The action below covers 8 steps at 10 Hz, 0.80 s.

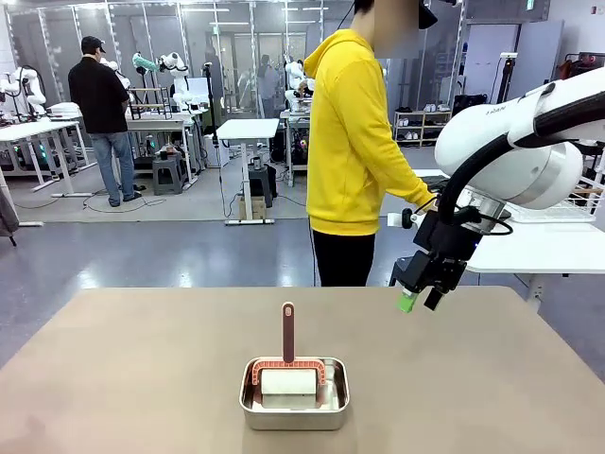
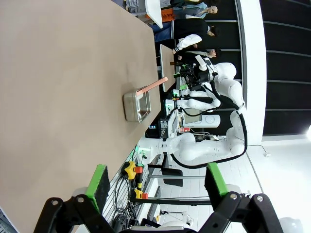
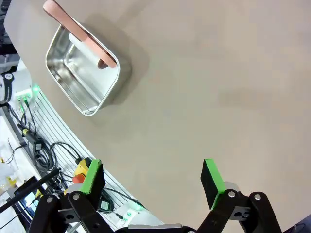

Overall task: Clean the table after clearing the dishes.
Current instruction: When the right (or left) Handle tray is removed, use the right hand (or left hand) to clean the right (or left) side of the table with the Lint Roller.

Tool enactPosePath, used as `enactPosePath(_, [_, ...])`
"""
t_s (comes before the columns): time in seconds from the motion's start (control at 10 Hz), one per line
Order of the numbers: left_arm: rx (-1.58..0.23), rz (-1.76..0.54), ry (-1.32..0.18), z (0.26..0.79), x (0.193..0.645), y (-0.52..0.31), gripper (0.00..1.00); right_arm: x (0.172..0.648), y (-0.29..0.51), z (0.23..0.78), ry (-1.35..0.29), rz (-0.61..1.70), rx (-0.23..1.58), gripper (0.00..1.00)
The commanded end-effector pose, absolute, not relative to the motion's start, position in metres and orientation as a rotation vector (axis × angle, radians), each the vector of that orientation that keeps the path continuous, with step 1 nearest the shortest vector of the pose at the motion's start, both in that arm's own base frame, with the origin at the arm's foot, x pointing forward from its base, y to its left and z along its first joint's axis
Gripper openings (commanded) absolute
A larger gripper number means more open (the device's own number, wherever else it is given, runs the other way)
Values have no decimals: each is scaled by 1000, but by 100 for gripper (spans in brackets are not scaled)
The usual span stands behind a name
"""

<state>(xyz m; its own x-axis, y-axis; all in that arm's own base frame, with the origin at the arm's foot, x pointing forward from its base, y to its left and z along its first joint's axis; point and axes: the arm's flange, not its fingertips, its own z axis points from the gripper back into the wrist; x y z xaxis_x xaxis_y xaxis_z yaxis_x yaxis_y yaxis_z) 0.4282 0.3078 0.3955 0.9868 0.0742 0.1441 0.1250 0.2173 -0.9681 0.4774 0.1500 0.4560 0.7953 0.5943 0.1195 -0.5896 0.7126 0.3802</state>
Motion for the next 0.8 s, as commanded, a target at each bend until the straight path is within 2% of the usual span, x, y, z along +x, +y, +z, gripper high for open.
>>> enactPosePath(0.0, [-1350,-42,-179,395,426,309,100,476,153,456,16,644,437,100])
enactPosePath(0.3, [-1350,-42,-179,395,426,309,100,477,150,456,12,654,421,100])
enactPosePath(0.4, [-1350,-42,-179,395,426,309,100,501,182,458,-17,875,389,100])
enactPosePath(0.7, [-1350,-42,-179,395,426,309,100,563,268,441,113,1102,246,100])
